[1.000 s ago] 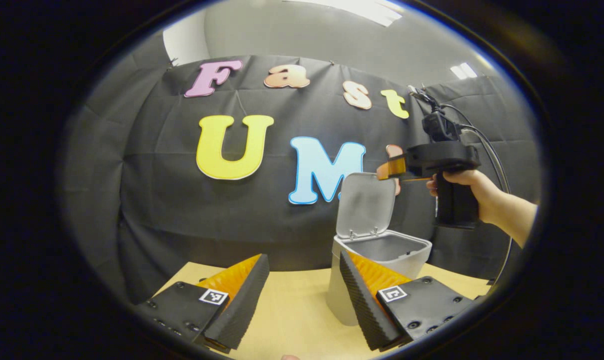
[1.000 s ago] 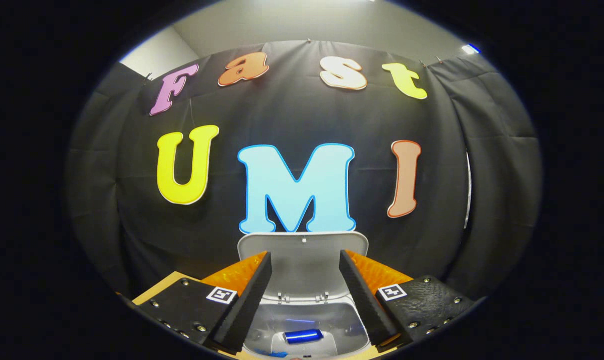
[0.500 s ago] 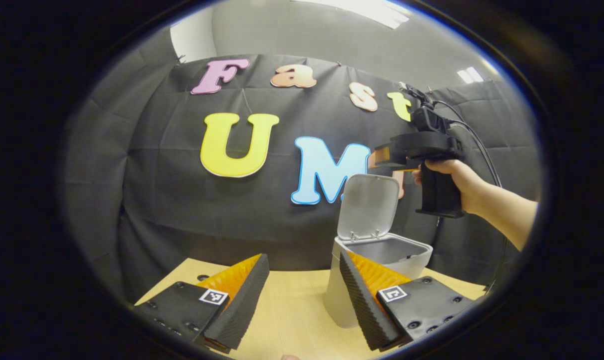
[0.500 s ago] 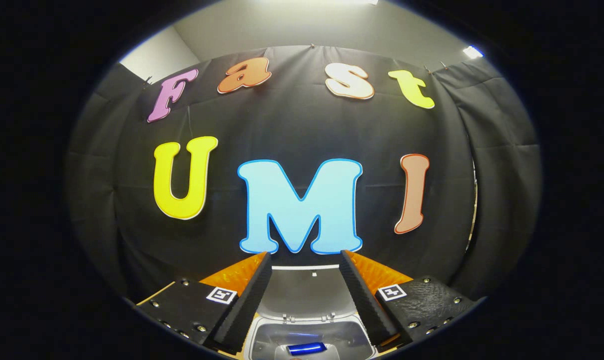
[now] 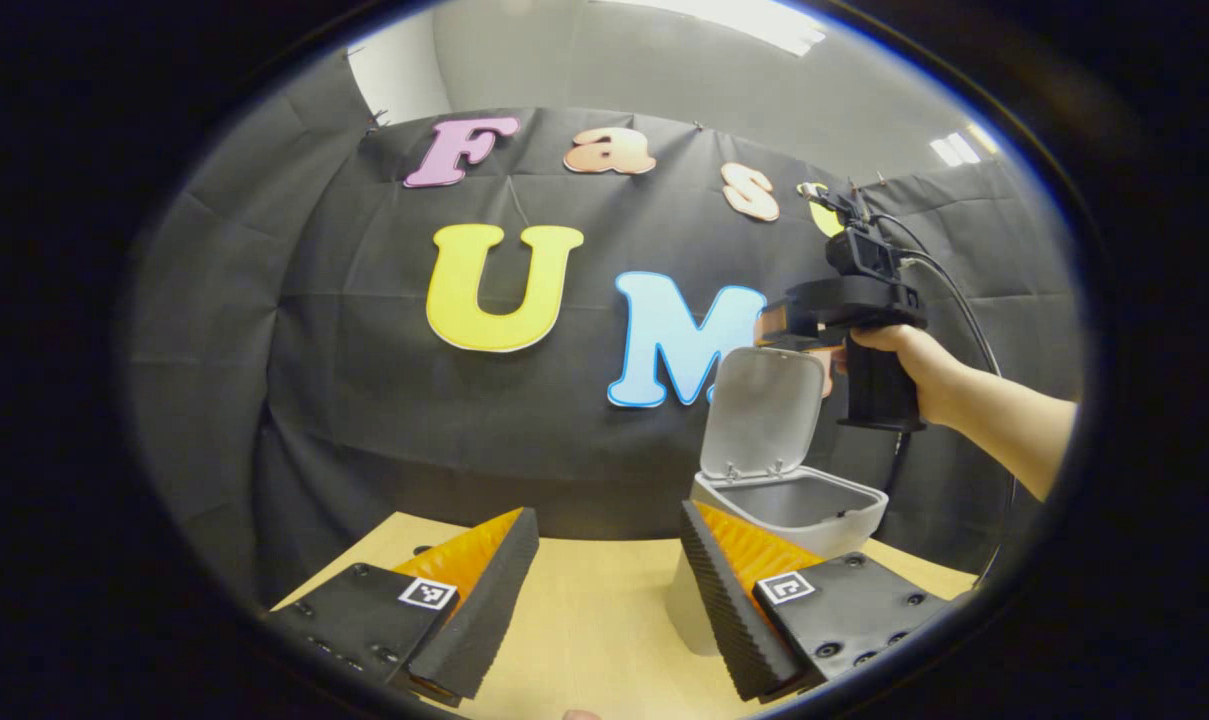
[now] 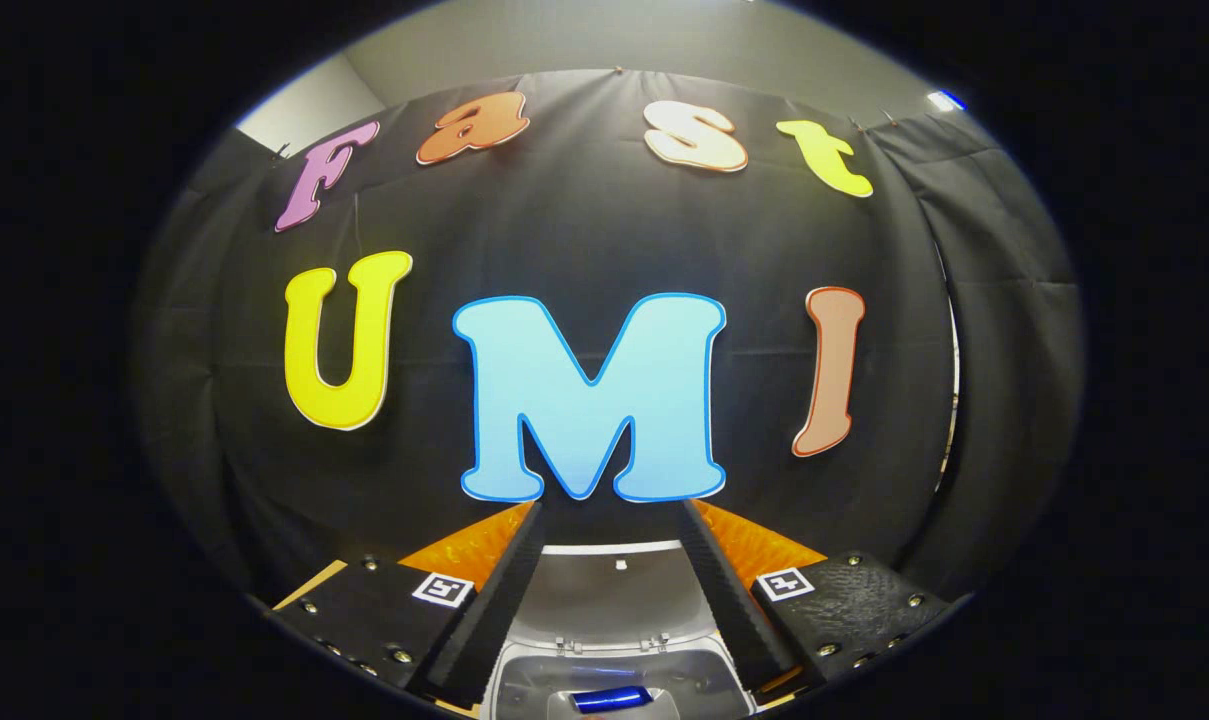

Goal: Press the lid of the desktop garbage bin to open it, pick up the crumpled paper on the desktop and throw it into the bin, then pick up the pop can on the desktop and drop it into the bin, and finally close the garbage bin lid.

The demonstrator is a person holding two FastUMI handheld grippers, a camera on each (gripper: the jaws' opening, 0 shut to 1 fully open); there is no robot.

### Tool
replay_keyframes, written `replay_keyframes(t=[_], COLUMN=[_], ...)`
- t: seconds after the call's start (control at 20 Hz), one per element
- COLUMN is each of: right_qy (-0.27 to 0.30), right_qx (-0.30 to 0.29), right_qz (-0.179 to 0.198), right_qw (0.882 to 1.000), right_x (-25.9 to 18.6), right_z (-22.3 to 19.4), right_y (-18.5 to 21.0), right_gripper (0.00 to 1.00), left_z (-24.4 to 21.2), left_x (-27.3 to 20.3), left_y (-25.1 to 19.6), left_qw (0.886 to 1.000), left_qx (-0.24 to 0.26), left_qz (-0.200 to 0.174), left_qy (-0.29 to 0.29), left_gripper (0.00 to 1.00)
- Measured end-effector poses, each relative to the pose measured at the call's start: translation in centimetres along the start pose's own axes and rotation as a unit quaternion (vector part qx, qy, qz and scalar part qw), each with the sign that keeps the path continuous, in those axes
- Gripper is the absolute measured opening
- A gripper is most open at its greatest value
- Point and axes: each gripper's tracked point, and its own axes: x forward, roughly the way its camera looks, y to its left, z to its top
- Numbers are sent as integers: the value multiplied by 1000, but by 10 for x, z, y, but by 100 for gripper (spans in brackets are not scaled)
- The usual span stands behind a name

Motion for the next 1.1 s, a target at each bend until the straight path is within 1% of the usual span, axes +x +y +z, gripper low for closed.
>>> replay_keyframes(t=[0.3,0.65,0.7,0.9,1.1], right_qy=[12,29,30,40,47], right_qx=[2,-3,-1,3,4], right_qz=[13,30,34,45,52], right_qw=[1000,999,999,998,998], right_x=[-8,-39,-45,-64,-76], right_z=[-4,-16,-18,-31,-43], right_y=[0,0,-1,-2,-2], right_gripper=[88,88,88,88,88], left_z=[5,10,9,9,13], left_x=[-1,-6,-7,-12,-13], left_y=[-5,-27,-31,-48,-53], left_qw=[1000,1000,1000,1000,1000], left_qx=[0,8,10,13,14], left_qz=[6,2,-1,-7,-5], left_qy=[-6,-19,-19,-22,-28], left_gripper=[92,92,95,95,95])
